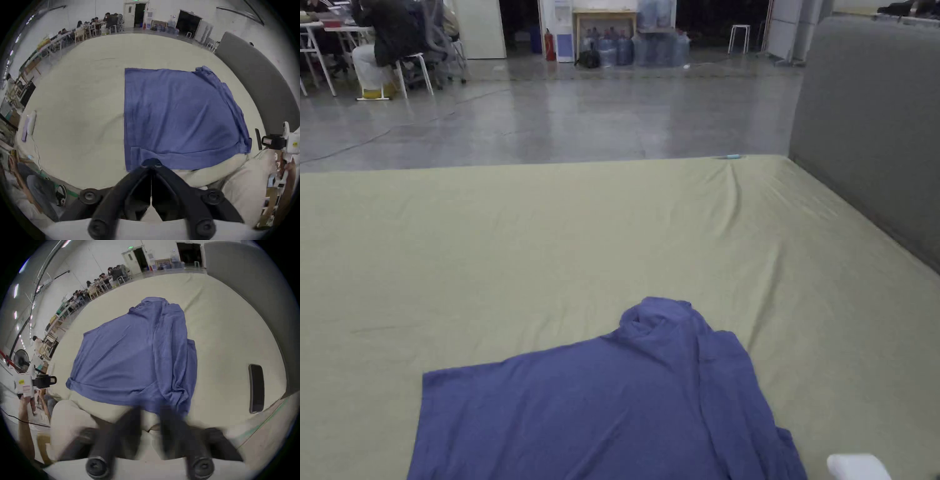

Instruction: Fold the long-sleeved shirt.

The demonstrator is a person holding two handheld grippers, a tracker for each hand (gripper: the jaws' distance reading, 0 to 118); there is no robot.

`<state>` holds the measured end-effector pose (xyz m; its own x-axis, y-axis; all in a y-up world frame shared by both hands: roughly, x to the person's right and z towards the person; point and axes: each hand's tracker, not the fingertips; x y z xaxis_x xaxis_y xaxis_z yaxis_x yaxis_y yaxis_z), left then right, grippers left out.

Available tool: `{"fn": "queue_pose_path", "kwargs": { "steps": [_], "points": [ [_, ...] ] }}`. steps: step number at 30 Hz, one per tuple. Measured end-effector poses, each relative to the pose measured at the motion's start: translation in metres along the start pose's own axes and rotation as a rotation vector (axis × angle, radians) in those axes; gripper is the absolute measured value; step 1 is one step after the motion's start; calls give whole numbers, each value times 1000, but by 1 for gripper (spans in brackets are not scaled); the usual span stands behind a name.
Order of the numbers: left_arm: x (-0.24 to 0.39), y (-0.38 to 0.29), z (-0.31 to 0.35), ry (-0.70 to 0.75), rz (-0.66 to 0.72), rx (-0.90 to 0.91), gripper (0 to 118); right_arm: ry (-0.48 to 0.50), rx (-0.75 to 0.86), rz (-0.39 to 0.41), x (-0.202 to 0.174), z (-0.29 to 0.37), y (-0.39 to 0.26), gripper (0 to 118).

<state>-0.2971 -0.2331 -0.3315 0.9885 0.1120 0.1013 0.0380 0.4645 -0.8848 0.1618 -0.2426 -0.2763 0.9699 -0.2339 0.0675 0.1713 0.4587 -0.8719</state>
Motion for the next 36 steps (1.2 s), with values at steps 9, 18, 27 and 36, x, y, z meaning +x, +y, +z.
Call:
{"fn": "queue_pose_path", "kwargs": {
  "steps": [9,18,27,36],
  "points": [
    [16,46,-29,-76,36,64,0,32,37,8,-15,-54,99,0],
    [23,85,-63,-143,75,78,0,24,14,-42,-22,-202,382,118],
    [12,71,-91,-76,61,6,0,-158,-270,-46,-23,-328,422,103],
    [15,65,-85,-80,51,0,0,-224,-125,101,-35,-274,429,18]
  ]
}}
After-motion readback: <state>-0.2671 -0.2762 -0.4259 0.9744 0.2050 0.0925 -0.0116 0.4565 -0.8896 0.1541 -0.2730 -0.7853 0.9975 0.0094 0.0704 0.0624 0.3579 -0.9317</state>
